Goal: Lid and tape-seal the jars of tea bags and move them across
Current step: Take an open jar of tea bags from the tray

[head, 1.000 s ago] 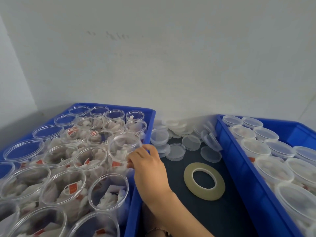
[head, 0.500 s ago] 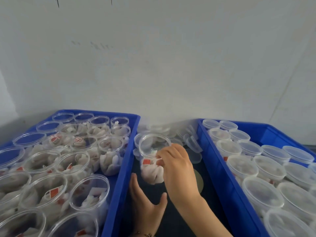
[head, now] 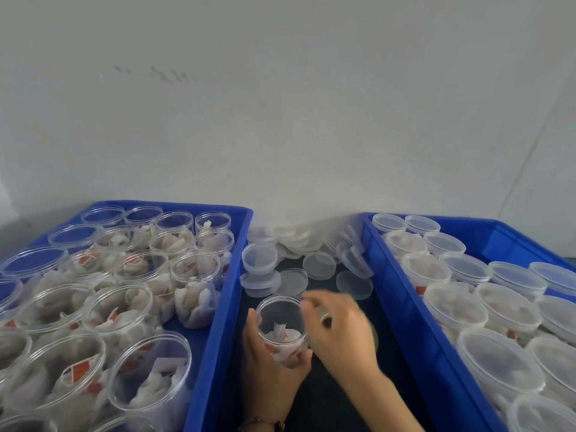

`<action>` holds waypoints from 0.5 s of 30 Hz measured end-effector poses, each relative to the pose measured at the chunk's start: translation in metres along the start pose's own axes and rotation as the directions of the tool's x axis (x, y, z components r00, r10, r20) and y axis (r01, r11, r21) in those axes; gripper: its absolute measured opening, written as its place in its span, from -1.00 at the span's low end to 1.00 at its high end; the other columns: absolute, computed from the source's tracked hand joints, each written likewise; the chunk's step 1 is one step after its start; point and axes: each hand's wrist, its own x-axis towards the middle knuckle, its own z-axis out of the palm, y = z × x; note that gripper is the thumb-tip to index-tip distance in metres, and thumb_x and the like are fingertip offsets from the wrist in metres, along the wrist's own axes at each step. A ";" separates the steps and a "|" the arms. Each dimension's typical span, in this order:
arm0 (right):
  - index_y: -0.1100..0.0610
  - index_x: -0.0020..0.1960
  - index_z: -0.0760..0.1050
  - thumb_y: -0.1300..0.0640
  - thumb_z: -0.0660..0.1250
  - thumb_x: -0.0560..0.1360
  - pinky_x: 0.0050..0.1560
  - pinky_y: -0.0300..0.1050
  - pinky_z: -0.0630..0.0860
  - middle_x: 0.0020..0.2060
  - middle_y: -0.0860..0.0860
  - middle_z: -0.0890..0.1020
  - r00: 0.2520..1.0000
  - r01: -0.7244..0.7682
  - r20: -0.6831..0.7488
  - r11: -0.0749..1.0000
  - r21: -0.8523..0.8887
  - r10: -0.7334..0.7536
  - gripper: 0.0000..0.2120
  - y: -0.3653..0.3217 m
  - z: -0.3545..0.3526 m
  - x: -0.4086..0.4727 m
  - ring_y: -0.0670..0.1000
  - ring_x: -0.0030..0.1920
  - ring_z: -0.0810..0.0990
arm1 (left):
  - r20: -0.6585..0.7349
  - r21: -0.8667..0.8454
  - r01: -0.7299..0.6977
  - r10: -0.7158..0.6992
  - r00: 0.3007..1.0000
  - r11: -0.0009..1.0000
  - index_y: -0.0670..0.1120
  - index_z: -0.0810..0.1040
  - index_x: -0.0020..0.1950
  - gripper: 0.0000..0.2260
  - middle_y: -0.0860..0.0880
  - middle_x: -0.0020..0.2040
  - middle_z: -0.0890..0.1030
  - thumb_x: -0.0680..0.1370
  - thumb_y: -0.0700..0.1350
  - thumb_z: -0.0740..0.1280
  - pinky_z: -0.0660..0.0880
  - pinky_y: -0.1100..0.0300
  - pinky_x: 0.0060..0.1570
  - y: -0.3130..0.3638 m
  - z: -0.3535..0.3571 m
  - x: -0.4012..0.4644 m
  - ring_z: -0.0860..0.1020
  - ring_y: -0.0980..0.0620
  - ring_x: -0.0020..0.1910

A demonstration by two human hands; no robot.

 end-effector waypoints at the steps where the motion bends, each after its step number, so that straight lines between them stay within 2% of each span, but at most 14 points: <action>1: -0.05 0.07 0.57 0.02 0.30 0.53 -0.14 -0.44 0.35 -0.19 -0.26 0.53 0.996 -0.069 -0.051 0.997 0.020 0.070 -0.85 0.004 0.003 0.013 -0.23 -0.05 0.50 | -0.006 -0.006 -0.002 0.002 1.000 1.000 0.06 0.00 0.45 0.06 -0.05 0.39 0.32 0.17 -0.13 0.63 0.38 0.16 0.16 0.002 0.000 0.000 0.36 0.01 0.31; 3: 0.00 0.22 0.50 0.09 0.24 0.58 -0.04 -0.29 0.45 -0.02 -0.15 0.58 0.979 -0.201 -0.022 0.979 0.020 0.202 -0.77 0.012 0.015 0.040 -0.13 0.05 0.52 | -0.039 0.000 -0.031 0.031 0.999 1.000 0.09 0.02 0.40 0.04 -0.13 0.38 0.36 0.15 -0.16 0.64 0.48 0.05 0.14 0.004 0.000 0.000 0.38 0.01 0.28; 5: 0.05 0.27 0.47 0.14 0.21 0.59 0.05 -0.15 0.52 0.09 -0.05 0.60 0.962 -0.261 0.076 0.965 -0.016 0.261 -0.74 0.021 0.033 0.062 -0.06 0.08 0.55 | -0.080 0.033 -0.063 0.066 0.995 0.997 0.06 0.07 0.39 0.03 -0.18 0.35 0.40 0.12 -0.19 0.64 0.49 0.02 0.11 0.003 0.001 -0.001 0.40 -0.01 0.25; 8: 0.06 0.19 0.54 0.15 0.24 0.57 0.02 -0.19 0.47 0.06 -0.04 0.63 0.943 -0.202 0.265 0.979 -0.019 0.199 -0.77 0.031 0.060 0.090 -0.04 0.04 0.57 | -0.105 0.008 -0.071 0.071 0.992 0.997 0.07 0.09 0.37 0.05 -0.18 0.34 0.41 0.08 -0.20 0.66 0.36 0.09 0.16 0.004 0.001 -0.001 0.37 0.00 0.25; 10: 0.05 0.17 0.57 0.11 0.29 0.55 0.02 -0.24 0.44 0.04 -0.04 0.64 0.887 -0.182 0.437 0.983 0.035 0.148 -0.79 0.038 0.072 0.108 -0.04 0.05 0.59 | -0.093 0.015 -0.075 0.076 0.993 0.997 0.07 0.10 0.36 0.06 -0.18 0.34 0.42 0.05 -0.19 0.67 0.34 0.08 0.17 0.005 0.002 0.000 0.41 -0.07 0.27; 12: 0.04 0.23 0.53 0.08 0.30 0.54 0.11 -0.13 0.49 0.12 -0.02 0.62 0.825 -0.102 0.553 0.993 -0.053 0.115 -0.73 0.046 0.085 0.120 0.00 0.12 0.57 | -0.098 0.073 -0.135 0.141 0.985 0.988 -0.03 0.17 0.37 0.08 -0.24 0.27 0.47 -0.02 -0.19 0.68 0.38 0.03 0.12 0.003 0.003 0.002 0.49 -0.20 0.21; 15: 0.01 0.36 0.40 0.07 0.29 0.54 0.23 0.03 0.42 0.30 0.01 0.49 0.782 0.205 0.623 0.935 -0.291 0.023 -0.60 0.055 0.106 0.123 0.06 0.28 0.44 | -0.090 0.183 -0.172 0.190 0.978 0.968 -0.28 0.30 0.35 0.11 -0.32 0.10 0.55 -0.13 -0.16 0.69 0.45 -0.01 -0.01 -0.001 0.005 0.005 0.59 -0.24 0.01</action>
